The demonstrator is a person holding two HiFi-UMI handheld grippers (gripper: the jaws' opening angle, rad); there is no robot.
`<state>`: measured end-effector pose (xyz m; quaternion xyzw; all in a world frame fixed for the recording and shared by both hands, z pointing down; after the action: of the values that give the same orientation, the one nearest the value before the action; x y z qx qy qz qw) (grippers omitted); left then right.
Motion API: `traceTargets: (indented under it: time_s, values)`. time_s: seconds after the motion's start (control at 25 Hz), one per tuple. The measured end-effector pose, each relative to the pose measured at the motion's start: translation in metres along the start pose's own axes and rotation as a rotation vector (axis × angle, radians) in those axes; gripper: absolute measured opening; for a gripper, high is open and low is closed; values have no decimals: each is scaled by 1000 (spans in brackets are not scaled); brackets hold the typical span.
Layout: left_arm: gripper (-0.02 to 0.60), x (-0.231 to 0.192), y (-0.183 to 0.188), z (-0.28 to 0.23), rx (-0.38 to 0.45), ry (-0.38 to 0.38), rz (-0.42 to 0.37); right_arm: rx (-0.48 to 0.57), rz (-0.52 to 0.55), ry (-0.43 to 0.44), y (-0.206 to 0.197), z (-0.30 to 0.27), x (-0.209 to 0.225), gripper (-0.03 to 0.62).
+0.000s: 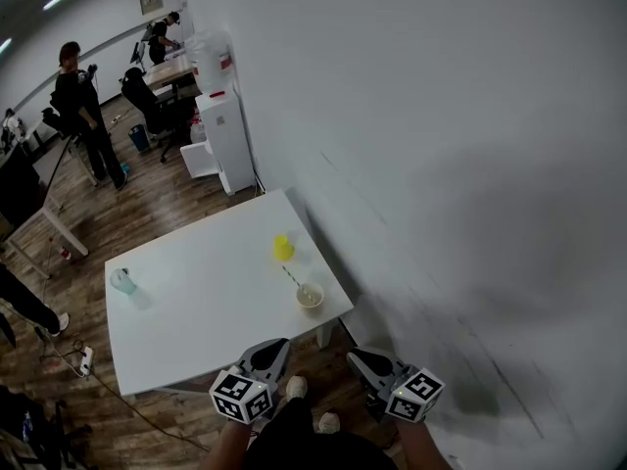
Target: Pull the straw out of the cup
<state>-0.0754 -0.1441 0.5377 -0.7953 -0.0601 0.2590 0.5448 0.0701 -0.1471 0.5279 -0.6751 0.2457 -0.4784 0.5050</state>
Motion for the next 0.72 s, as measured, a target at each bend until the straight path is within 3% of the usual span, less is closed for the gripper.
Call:
traceTargets:
  time_s: [0.4,0.72]
  values:
    - [14,-40,6,-46,-29,-39,8,-25,50,-79,-5,-40,33,21]
    - [14,-86,13,-84,-45,0,29,-33,54,-121,3,-64,59,21]
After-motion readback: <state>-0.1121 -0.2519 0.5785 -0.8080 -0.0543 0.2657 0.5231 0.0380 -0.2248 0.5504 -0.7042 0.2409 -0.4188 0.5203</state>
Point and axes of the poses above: the fingertips, and each gripper's own axes: z backward along the fingers, x to its right, y out of its top, the point moved 1 cm from there along z, backward along the fingers, and after that the axes turned 3 degrees about z, right-handed, at the moved point
